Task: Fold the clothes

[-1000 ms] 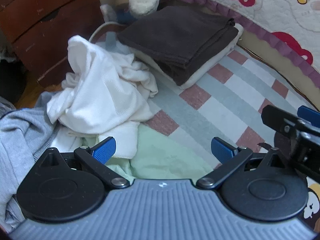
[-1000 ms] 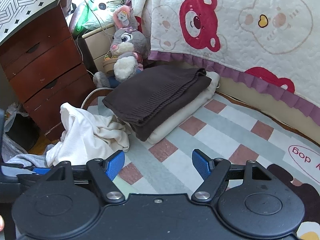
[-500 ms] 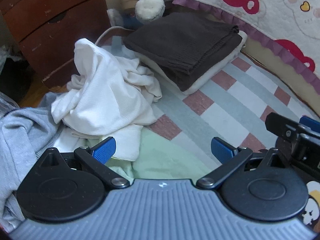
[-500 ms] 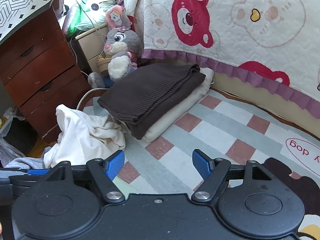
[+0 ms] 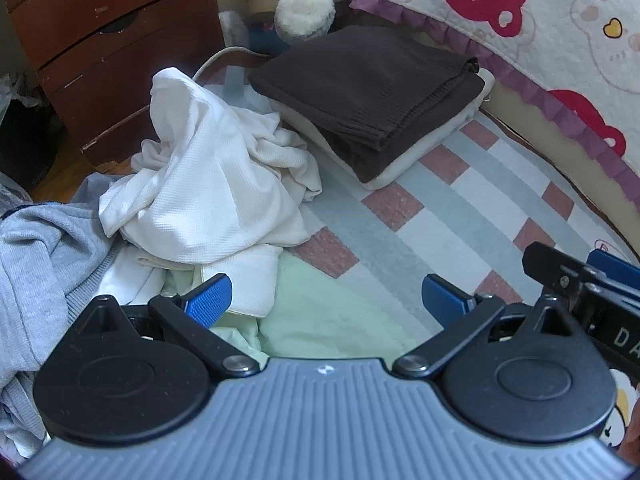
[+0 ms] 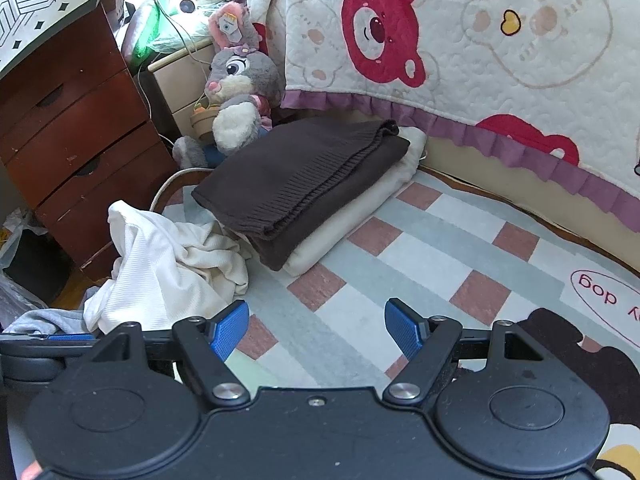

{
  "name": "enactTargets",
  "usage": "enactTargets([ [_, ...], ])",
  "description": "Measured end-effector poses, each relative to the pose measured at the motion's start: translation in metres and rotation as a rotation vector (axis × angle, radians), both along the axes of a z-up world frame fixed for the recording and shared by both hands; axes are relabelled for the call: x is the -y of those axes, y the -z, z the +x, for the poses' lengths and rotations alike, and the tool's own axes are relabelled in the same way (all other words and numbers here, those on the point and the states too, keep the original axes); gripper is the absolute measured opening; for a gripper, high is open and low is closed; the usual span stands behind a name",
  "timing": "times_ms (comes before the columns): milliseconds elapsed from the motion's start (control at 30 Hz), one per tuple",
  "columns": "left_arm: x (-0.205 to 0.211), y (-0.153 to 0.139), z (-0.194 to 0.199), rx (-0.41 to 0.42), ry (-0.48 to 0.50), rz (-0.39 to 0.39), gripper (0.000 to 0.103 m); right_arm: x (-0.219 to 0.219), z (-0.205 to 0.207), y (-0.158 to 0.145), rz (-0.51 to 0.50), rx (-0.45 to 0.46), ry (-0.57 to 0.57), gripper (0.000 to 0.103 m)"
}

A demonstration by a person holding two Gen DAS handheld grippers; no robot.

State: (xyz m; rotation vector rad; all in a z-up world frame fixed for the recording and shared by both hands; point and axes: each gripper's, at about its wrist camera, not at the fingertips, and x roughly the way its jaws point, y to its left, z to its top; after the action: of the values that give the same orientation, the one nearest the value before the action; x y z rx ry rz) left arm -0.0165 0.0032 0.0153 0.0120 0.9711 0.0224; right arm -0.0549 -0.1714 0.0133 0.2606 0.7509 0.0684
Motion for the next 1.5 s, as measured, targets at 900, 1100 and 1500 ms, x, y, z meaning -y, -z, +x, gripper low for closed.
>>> enactTargets([
  [900,-0.007,0.008,0.002,-0.034,0.019,-0.009,0.103,-0.004,0.001,0.005,-0.033,-0.016,0.002,0.080],
  [1100,-0.012,0.017,0.002,0.011,0.060,-0.003,0.103,-0.010,0.002,0.011,-0.034,-0.003,-0.019,0.080],
  [1500,-0.091,0.058,0.032,0.055,-0.045,-0.003,0.089,-0.048,0.033,0.045,0.008,0.028,-0.129,0.087],
])
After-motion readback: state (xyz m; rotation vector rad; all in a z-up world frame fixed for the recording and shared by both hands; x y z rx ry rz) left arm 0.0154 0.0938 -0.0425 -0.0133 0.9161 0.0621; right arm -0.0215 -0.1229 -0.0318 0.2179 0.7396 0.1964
